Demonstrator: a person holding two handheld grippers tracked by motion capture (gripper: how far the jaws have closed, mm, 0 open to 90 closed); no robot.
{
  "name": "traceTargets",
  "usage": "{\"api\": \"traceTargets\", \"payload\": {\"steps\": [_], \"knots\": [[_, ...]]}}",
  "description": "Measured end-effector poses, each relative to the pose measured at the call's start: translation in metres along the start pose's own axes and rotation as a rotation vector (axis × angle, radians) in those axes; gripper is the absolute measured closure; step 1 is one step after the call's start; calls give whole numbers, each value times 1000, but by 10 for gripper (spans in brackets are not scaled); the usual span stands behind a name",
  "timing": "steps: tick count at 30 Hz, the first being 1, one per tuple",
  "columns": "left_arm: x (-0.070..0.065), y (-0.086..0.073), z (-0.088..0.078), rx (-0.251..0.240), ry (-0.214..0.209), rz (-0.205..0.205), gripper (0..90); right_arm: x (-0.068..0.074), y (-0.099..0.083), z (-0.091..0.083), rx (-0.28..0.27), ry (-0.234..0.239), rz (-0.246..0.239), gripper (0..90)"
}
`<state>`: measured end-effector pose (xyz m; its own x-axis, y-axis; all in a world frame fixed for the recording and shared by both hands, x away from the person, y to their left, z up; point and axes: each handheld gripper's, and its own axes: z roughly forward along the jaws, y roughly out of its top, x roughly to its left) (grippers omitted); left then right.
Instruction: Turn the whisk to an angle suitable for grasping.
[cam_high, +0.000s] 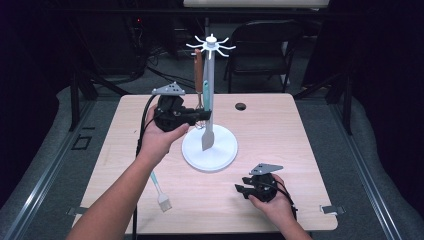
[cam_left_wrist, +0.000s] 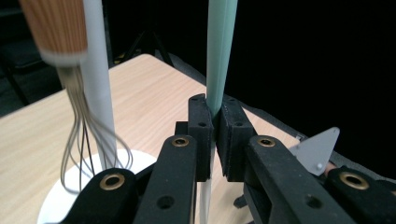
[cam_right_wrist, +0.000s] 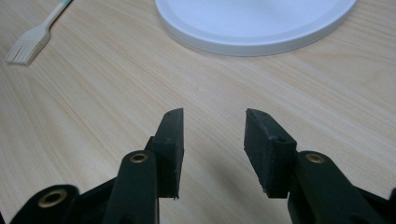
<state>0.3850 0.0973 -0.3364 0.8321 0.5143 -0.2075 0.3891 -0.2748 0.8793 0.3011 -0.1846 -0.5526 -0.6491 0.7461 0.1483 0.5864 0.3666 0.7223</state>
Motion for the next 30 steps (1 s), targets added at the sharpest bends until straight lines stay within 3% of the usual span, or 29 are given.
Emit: {"api": "traceTargets", "payload": {"steps": [6,11,15,26,30], "knots": [[-4,32,-1,-3,-4,21,850,1,0,1,11,-12,-19,576],[0,48,0,-9,-6,9,850,1,0,1,10,-8,-20,575],[7,50,2,-16,-21,-23,850,1,-1,1,2,-4,-17,573],[12,46,0,-29,-63,-29,850,1,-1,0,4,-7,-24,572],[15,46,2,-13,-55,-35,849,2,-1,1,-2,-3,-26,572]]}}
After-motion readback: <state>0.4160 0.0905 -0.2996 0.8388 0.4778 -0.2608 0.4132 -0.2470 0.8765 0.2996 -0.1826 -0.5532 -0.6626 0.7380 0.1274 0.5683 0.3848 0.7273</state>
